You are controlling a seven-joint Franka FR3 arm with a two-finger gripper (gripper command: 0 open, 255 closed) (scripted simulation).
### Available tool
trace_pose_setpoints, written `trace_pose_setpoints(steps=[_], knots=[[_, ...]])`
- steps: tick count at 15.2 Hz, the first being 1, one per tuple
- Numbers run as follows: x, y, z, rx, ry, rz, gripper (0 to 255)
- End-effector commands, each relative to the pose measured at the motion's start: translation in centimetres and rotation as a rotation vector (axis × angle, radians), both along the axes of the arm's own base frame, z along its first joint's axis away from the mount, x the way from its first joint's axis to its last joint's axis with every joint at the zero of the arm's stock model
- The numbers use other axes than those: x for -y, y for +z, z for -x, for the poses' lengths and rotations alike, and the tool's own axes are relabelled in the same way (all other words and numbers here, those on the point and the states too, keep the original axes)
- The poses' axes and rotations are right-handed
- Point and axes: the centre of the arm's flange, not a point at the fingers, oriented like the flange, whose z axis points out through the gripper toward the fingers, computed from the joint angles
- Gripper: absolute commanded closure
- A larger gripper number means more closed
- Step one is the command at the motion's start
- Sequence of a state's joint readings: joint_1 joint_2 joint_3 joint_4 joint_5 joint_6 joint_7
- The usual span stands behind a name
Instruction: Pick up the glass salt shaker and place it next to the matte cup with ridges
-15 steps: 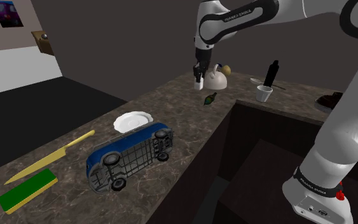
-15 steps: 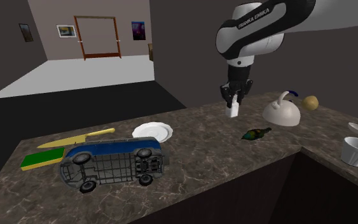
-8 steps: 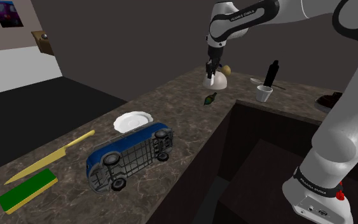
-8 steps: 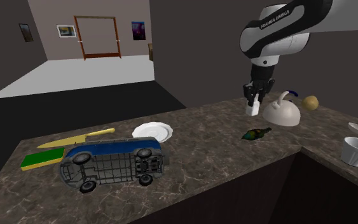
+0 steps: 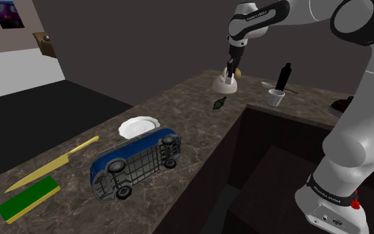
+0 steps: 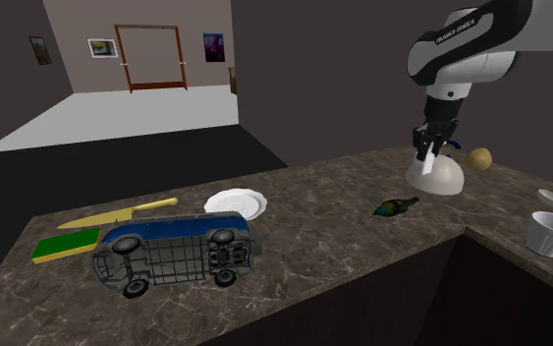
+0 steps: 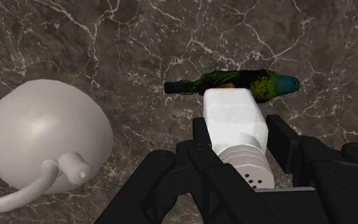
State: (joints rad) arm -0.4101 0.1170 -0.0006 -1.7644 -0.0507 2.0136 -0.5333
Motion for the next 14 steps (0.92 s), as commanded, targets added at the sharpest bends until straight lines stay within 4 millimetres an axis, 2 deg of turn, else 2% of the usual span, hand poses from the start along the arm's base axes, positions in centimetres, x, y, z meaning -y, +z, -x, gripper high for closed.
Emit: trace_pose_setpoints(steps=[1, 14], knots=[[2.6, 0.0, 0.4, 0.000, 0.001, 0.000, 255], [19.7, 0.0, 2.0, 0.000, 0.001, 0.000, 255]])
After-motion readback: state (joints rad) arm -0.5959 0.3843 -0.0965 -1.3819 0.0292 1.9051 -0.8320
